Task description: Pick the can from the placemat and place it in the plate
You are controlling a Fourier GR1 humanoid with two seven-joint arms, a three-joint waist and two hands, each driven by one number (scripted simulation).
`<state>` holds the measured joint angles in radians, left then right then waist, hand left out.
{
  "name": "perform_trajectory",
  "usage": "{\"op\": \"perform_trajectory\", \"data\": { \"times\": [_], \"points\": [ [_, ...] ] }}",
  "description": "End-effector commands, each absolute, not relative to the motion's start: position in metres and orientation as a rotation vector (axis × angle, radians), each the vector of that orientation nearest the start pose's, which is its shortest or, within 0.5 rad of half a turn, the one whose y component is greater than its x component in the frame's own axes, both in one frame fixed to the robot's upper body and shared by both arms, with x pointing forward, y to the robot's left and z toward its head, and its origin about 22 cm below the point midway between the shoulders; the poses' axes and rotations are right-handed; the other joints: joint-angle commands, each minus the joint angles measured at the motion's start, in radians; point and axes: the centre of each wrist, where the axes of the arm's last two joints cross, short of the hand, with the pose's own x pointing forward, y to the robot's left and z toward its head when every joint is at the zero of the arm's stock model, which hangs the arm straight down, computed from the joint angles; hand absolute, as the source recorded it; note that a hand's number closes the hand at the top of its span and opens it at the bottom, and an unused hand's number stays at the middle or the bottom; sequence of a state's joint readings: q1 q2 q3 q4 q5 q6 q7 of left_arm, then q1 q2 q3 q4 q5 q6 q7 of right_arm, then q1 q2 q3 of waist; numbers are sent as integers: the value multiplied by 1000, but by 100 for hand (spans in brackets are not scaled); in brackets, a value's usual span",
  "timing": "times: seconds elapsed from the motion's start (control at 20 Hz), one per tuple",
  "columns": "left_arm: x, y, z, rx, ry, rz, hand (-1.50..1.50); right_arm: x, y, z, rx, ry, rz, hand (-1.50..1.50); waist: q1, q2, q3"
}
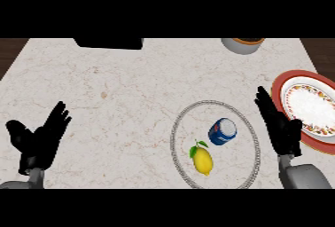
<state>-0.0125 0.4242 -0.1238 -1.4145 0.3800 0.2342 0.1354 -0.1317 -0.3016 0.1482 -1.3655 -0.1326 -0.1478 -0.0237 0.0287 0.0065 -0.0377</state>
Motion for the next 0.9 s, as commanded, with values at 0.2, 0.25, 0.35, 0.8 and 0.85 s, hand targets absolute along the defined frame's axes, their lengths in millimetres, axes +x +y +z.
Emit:
{"op": "perform_trajectory", "data": {
  "times": [0.2,0.25,0.35,0.8,0.85],
  "points": [
    [237,350,18,452,-1471,-183,0,295,-214,53,223,-1728,-394,-150,-25,-18,42],
    [239,349,26,494,-1503,-249,0,294,-207,64,305,-1754,-494,-150,-34,-27,45],
    [222,345,4,446,-1459,-258,0,290,-240,55,-337,-1794,-456,-150,-39,-20,33],
    [220,341,9,486,-1513,-280,0,202,-161,68,-419,-1956,-759,-150,-38,-13,38],
    [215,334,-2,476,-1513,-279,0,183,-160,76,-398,-1956,-737,-150,-43,-14,37]
  ]
}}
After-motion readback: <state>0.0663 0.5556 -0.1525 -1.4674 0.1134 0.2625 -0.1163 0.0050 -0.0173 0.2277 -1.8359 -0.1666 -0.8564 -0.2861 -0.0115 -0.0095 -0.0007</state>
